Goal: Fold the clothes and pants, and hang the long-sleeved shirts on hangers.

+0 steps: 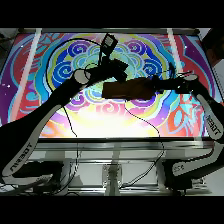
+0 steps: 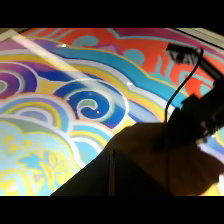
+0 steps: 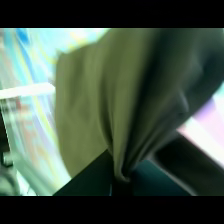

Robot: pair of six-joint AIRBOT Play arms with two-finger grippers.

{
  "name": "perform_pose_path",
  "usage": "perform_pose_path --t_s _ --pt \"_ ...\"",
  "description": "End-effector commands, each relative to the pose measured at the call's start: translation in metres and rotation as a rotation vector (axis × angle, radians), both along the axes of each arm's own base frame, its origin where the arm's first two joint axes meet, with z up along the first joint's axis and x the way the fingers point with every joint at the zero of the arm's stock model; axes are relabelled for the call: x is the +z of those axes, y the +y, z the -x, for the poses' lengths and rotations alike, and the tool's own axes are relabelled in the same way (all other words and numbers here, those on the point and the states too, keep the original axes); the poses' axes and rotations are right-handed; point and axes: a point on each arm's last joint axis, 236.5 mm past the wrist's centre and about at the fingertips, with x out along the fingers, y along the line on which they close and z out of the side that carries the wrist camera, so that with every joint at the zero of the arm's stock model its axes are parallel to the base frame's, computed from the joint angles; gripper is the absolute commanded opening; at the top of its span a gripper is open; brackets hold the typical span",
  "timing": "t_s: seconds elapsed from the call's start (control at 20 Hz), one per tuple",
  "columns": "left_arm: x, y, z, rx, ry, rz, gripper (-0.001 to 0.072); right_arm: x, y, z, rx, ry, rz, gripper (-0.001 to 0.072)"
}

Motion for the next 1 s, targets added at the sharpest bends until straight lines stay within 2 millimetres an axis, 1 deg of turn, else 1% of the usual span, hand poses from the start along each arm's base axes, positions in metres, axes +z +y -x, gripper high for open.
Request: perform_pose_path --t_s 0.0,0.05,0.1,0.15,0.2,0.25,0.3,0.35,0.4,0.45,0.5,0.55,0.6,0.65,0.7,0.75,0.8,0.85,0.9,0.95 --pt "-0.003 0.025 0.003 -0.054 0.006 -0.082 0.0045 0.070 -0.067 -0.035 -0.121 -0.180 0.045 0.0009" --pt "-0.003 0.035 0.005 -0.068 0.031 -0.086 0.0025 0.087 -0.097 -0.036 -0.173 -0.213 0.072 0.0009" --pt "0.000 0.050 0.005 -0.066 0.066 -0.077 0.0024 0.100 -0.134 -0.033 -0.242 -0.227 0.111 0.0009" --pt "0.003 0.065 0.003 -0.052 0.099 -0.063 0.0024 0.108 -0.175 -0.025 -0.320 -0.221 0.159 0.0009" --pt "0.008 0.081 0.001 -0.034 0.128 -0.048 0.0024 0.111 -0.219 -0.010 -0.407 -0.197 0.212 0.0009" --pt "0.011 0.100 -0.001 -0.009 0.154 -0.046 0.0024 0.111 -0.259 0.009 -0.489 -0.160 0.265 0.0009" --pt "0.013 0.123 -0.005 0.030 0.173 -0.065 0.0024 0.108 -0.297 0.034 -0.566 -0.104 0.316 0.0009" --pt "0.011 0.146 -0.008 0.077 0.192 -0.096 0.0024 0.101 -0.332 0.065 -0.638 -0.028 0.366 0.0009" --pt "0.009 0.171 -0.010 0.135 0.215 -0.131 0.0024 0.096 -0.361 0.098 -0.695 0.042 0.408 0.0009" --pt "0.006 0.196 -0.011 0.200 0.244 -0.162 0.0023 0.089 -0.389 0.135 -0.754 0.123 0.447 0.0009" --pt "0.005 0.217 -0.010 0.256 0.276 -0.180 0.0024 0.082 -0.409 0.169 -0.804 0.204 0.469 0.0009" --pt "0.006 0.231 -0.008 0.294 0.298 -0.183 0.0024 0.074 -0.423 0.205 -0.862 0.301 0.462 0.0008" --pt "0.009 0.240 -0.007 0.313 0.309 -0.177 0.0024 0.066 -0.432 0.235 -0.918 0.393 0.444 0.0009" --pt "0.011 0.243 -0.006 0.319 0.306 -0.176 0.0024 0.060 -0.438 0.262 -0.976 0.481 0.433 0.0009" --pt "0.013 0.244 -0.006 0.321 0.304 -0.175 0.0024 0.057 -0.441 0.281 -1.013 0.536 0.419 0.0009" --pt "0.013 0.244 -0.006 0.321 0.304 -0.175 0.0025 0.056 -0.444 0.291 -1.030 0.555 0.412 0.0014" --pt "0.013 0.244 -0.006 0.321 0.305 -0.175 0.0025 0.056 -0.446 0.297 -1.044 0.559 0.407 0.0159" --pt "0.013 0.244 -0.006 0.321 0.305 -0.175 0.0025 0.056 -0.447 0.298 -1.043 0.558 0.410 0.0418" --pt "0.013 0.244 -0.006 0.321 0.305 -0.175 0.0025 0.056 -0.446 0.296 -1.020 0.547 0.419 0.0580" --pt "0.013 0.244 -0.006 0.321 0.305 -0.175 0.0025 0.057 -0.443 0.289 -0.995 0.526 0.418 0.0580"
